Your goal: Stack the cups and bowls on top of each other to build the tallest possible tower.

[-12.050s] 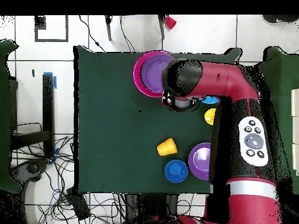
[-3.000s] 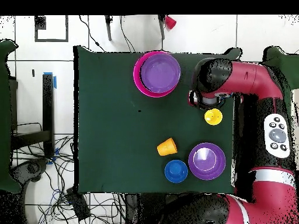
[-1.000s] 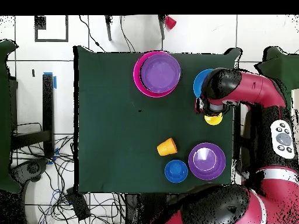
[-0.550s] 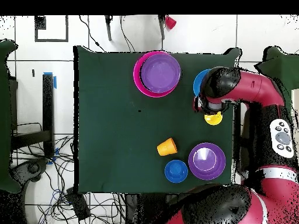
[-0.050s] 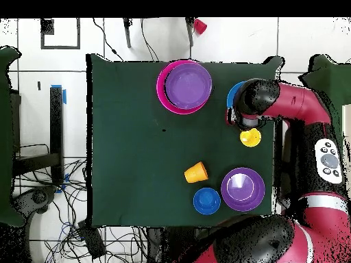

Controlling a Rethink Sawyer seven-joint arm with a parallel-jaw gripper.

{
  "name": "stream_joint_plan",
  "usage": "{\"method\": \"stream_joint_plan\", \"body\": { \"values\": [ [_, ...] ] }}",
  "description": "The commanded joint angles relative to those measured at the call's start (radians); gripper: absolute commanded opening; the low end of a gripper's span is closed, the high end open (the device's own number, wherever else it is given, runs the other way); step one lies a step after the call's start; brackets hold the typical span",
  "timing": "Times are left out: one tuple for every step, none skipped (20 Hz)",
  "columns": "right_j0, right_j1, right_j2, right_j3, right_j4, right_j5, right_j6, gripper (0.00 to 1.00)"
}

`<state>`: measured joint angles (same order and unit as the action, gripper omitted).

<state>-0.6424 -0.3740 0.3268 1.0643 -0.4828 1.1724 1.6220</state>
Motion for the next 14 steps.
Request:
{"method": "stream_joint_plan", "body": {
  "values": [
    [0.021, 0.098, 0.066, -0.028, -0.059, -0.028, -0.236, 1.0],
    [0.031, 0.1, 0.05, -0.043, -0.056, 0.025, -0.222, 1.0],
    [0.033, 0.101, 0.045, -0.044, -0.051, 0.042, -0.214, 1.0],
    [0.034, 0.103, 0.039, -0.046, -0.046, 0.058, -0.206, 1.0],
    [0.035, 0.104, 0.038, -0.044, -0.042, 0.064, -0.203, 1.0],
    [0.031, 0.101, 0.038, -0.034, -0.036, 0.064, -0.201, 1.0],
    [0.031, 0.095, 0.037, -0.029, -0.035, 0.068, -0.203, 1.0],
    [0.031, 0.089, 0.036, -0.024, -0.034, 0.072, -0.205, 1.0],
    [0.032, 0.085, 0.036, -0.023, -0.034, 0.077, -0.207, 1.0],
    [0.03, 0.071, 0.033, -0.007, -0.033, 0.08, -0.209, 1.0],
    [0.028, 0.063, 0.033, 0.005, -0.031, 0.075, -0.206, 1.0],
    [0.027, 0.054, 0.032, 0.018, -0.029, 0.07, -0.202, 1.0],
    [0.027, 0.05, 0.032, 0.021, -0.029, 0.068, -0.201, 1.0],
    [0.028, 0.045, 0.032, 0.027, -0.027, 0.068, -0.2, 1.0]
  ]
}}
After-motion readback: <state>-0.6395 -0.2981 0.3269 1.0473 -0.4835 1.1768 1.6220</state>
